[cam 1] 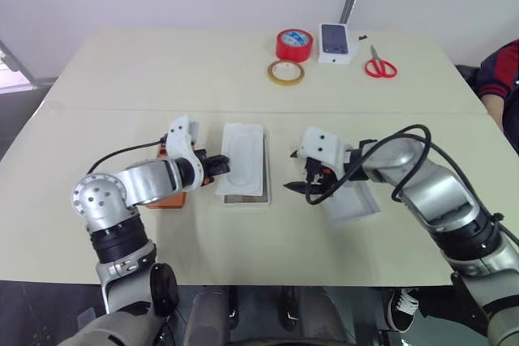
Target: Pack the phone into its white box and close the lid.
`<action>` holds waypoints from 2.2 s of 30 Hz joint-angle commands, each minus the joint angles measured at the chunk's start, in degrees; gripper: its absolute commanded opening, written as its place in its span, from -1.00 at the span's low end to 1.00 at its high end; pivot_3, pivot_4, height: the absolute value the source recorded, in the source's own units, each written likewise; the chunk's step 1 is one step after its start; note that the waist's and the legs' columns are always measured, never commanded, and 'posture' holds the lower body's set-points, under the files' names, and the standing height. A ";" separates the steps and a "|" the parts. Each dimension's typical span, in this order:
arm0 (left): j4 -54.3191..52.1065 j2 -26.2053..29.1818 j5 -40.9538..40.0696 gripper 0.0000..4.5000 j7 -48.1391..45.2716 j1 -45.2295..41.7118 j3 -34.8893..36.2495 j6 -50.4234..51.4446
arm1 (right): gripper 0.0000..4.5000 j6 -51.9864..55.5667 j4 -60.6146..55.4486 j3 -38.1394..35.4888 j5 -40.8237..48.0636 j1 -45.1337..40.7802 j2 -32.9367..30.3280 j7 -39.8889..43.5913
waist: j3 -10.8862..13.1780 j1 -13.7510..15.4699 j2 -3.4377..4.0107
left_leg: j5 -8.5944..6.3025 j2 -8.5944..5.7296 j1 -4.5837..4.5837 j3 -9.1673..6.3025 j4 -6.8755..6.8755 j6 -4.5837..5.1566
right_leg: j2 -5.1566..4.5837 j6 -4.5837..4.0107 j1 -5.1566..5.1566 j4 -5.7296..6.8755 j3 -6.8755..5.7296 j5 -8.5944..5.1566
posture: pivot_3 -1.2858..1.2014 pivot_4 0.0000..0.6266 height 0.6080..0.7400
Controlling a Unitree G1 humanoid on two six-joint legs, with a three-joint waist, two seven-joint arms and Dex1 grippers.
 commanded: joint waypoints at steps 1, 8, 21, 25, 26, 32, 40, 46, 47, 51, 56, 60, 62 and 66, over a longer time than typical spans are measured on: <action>-1.59 -0.44 -4.33 -1.00 3.40 1.37 -1.48 -1.16 | 0.63 -2.17 0.70 -1.67 -0.62 -0.65 -0.06 -0.79 | 0.00 0.00 0.00 | 0.00 0.00 0.00 0.00 0.00 0.00 | 0.00 0.00 0.00 0.00 0.00 0.00 | 0.03 -0.52 1.00; -1.09 4.02 -14.90 0.09 9.89 3.52 -7.30 -8.90 | 0.66 -3.37 1.55 -1.65 -0.84 -0.88 0.44 -1.07 | 0.02 0.06 -0.03 | 0.00 -0.01 -0.01 -0.01 0.04 0.00 | -0.07 -0.01 0.02 -0.01 0.00 0.00 | 0.03 -0.52 1.00; -4.69 19.97 -28.82 0.78 6.81 2.58 -16.06 -28.46 | -0.90 -0.69 5.88 -2.07 -0.41 -5.96 7.58 -5.28 | 0.03 0.05 -0.01 | 0.00 -0.03 -0.02 0.01 0.01 -0.02 | -0.19 -0.04 -0.01 -0.04 0.00 0.00 | 0.03 -0.52 1.00; -7.58 26.10 -21.72 0.78 -1.89 3.94 -15.47 -29.85 | -0.98 2.14 6.06 -0.47 -0.53 -8.23 12.53 -7.94 | 0.04 -0.18 -0.01 | -0.01 -0.08 -0.06 0.03 0.01 -0.02 | -0.18 -0.04 -0.02 -0.08 0.00 0.00 | 0.03 -0.52 1.00; -8.92 29.47 -17.44 0.78 -6.96 5.41 -14.87 -29.41 | -0.98 3.10 6.06 0.76 -1.00 -8.68 14.47 -9.13 | 0.04 -0.33 0.00 | -0.02 -0.08 -0.06 0.05 0.00 -0.03 | -0.17 -0.04 -0.05 -0.08 0.00 0.00 | 0.03 -0.52 1.00; -14.27 44.90 4.59 0.78 -35.61 19.85 -13.04 -35.31 | -0.98 7.33 11.39 5.17 -4.10 -10.15 23.18 -16.09 | 0.05 -1.55 0.05 | 0.20 0.00 -0.08 0.20 -0.66 -0.44 | -0.04 -0.05 -0.50 -0.03 0.06 0.01 | 0.03 -0.52 1.00; -21.79 51.63 20.24 0.78 -61.66 38.08 -8.49 -45.77 | -0.98 4.59 20.05 9.89 -9.77 -11.81 26.66 -20.48 | 0.04 -1.74 0.08 | 0.15 0.04 -0.64 0.32 -0.79 -0.66 | -0.26 -0.24 -1.40 -0.16 0.15 0.11 | 0.03 -0.52 1.00; -25.83 51.09 23.67 0.78 -68.84 44.10 -7.07 -47.04 | -0.98 0.22 24.87 12.00 -15.06 -12.46 26.68 -22.73 | 0.04 -1.76 0.07 | 0.20 0.10 -1.09 0.33 -0.79 -0.72 | -0.21 -0.29 -1.66 -0.10 0.16 0.15 | 0.03 -0.52 1.00; -26.27 50.75 24.06 0.78 -69.11 44.41 -7.13 -47.00 | -0.98 -0.79 25.19 12.40 -15.90 -12.47 26.30 -22.73 | 0.04 -1.72 0.07 | 0.20 0.10 -1.09 0.33 -0.79 -0.72 | -0.21 -0.29 -1.66 -0.10 0.15 0.15 | 0.03 -0.52 1.00; -27.03 49.49 25.78 0.78 -69.40 44.66 -7.77 -46.75 | -0.98 -4.07 24.88 13.23 -18.07 -11.94 24.78 -21.47 | 0.04 -1.71 0.08 | 0.21 0.10 -1.07 0.34 -0.74 -0.72 | -0.14 -0.28 -1.59 -0.09 0.15 0.15 | 0.03 -0.52 1.00; -27.26 47.95 26.74 0.78 -69.46 43.86 -8.27 -45.99 | -0.98 -10.65 24.69 13.85 -20.72 -11.40 22.50 -20.14 | 0.04 -1.71 0.07 | 0.22 0.12 -1.07 0.34 -0.66 -0.70 | 0.03 -0.27 -1.55 -0.05 0.15 0.15 | 0.03 -0.52 1.00; -26.14 46.61 26.38 0.78 -67.54 42.24 -7.95 -44.12 | -0.98 -13.58 21.37 10.40 -17.27 -10.55 22.85 -16.70 | 0.04 -1.70 0.07 | 0.31 0.14 -1.06 0.33 -0.65 -0.63 | 0.22 -0.25 -1.53 -0.02 0.15 0.16 | 0.03 -0.52 1.00; -25.52 45.97 26.39 0.78 -66.28 41.31 -7.75 -42.89 | -0.98 -11.09 17.46 8.23 -13.98 -9.88 23.10 -13.56 | 0.04 -1.66 0.07 | 0.39 0.17 -1.04 0.31 -0.65 -0.62 | 0.28 -0.23 -1.54 0.05 0.15 0.16 | 0.03 -0.52 1.00; -23.41 43.67 25.38 0.78 -63.37 39.25 -6.46 -40.42 | -0.98 -5.18 9.58 6.14 -8.95 -8.69 22.12 -8.50 | 0.04 -1.65 0.07 | 0.44 0.22 -0.98 0.29 -0.61 -0.68 | 0.35 -0.16 -1.53 0.21 0.15 0.21 | 0.03 -0.52 1.00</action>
